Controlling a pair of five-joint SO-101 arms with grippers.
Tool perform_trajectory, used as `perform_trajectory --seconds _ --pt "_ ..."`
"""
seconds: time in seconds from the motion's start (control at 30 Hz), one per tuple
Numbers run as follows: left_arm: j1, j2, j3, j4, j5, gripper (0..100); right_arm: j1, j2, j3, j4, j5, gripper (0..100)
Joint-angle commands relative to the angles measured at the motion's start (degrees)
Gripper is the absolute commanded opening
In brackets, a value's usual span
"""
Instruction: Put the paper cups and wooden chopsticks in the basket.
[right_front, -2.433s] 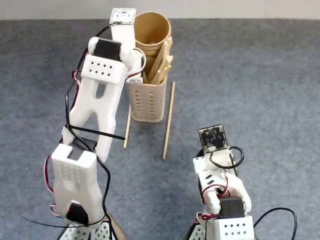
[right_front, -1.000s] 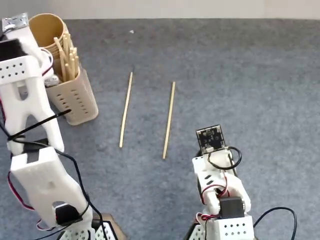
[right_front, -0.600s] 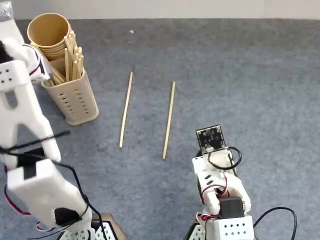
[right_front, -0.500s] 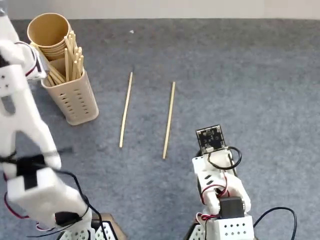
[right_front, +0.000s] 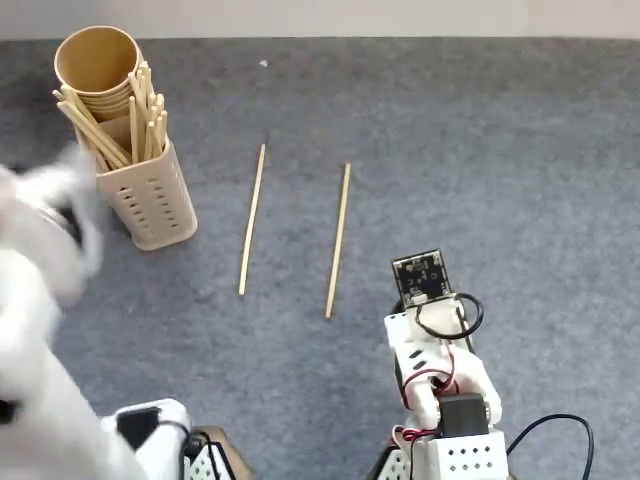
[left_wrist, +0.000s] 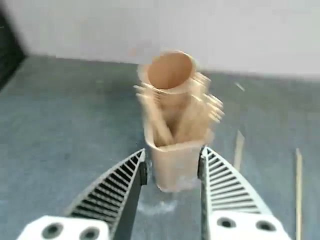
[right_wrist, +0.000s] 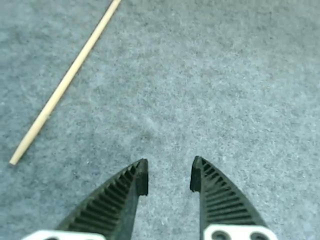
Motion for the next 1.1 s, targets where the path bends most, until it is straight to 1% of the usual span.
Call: perform_trajectory --seconds 0.0,0.07,0.13,0.23,0.3,0.4,0.5,0.6,0.73,1.07 --pt "18.1 0.0 19.4 -2.5 -6.4 19 -0.5 -0.6 3.7 -1.1 1.1 14.9" --pt "22.7 1.8 26.9 -8.4 -8.6 19 -0.5 -0.6 3.7 -1.2 1.1 14.9" --pt "24.1 4.1 32.0 -15.1 -8.6 19 -0.5 -0.6 3.7 -1.2 1.1 14.9" --pt "24.0 9.2 36.6 -23.2 -8.7 19 -0.5 -0.6 3.7 -1.2 1.2 14.9" --pt "24.0 13.9 38.3 -26.9 -8.8 19 -0.5 -0.6 3.7 -1.2 1.3 14.9" --pt "23.3 22.7 38.0 -30.7 -8.9 18 -0.5 -0.6 3.7 -1.2 1.4 14.9" --pt "19.9 31.3 35.1 -34.6 -8.5 14 -0.5 -0.6 3.7 -1.2 1.4 14.9" --pt "17.9 38.3 31.5 -36.3 -7.3 14 -0.5 -0.6 3.7 -1.2 1.4 14.9" --pt "16.9 44.8 26.4 -36.2 -3.1 18 -0.5 -0.6 3.7 -1.2 1.4 14.9" --pt "16.8 54.5 22.3 -36.7 -2.3 19 -0.5 -0.6 3.7 -1.2 1.4 14.9"
